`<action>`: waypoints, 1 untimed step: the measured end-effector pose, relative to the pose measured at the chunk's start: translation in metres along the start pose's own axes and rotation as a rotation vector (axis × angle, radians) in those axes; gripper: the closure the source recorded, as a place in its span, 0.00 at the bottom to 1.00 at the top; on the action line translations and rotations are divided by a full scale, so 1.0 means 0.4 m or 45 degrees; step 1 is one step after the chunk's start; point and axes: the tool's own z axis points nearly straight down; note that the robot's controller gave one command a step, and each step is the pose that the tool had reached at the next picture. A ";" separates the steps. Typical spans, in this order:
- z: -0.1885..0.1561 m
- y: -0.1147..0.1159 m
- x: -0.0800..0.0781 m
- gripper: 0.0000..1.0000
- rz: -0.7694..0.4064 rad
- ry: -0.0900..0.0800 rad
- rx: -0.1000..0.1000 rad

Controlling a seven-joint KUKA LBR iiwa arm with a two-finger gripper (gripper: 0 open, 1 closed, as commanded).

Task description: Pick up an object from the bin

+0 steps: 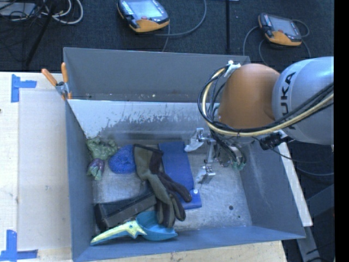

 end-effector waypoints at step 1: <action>0.133 -0.036 0.044 0.00 -0.239 0.007 0.000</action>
Offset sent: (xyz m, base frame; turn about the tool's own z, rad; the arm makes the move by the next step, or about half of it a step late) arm -0.0340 0.0245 -0.0921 -0.5363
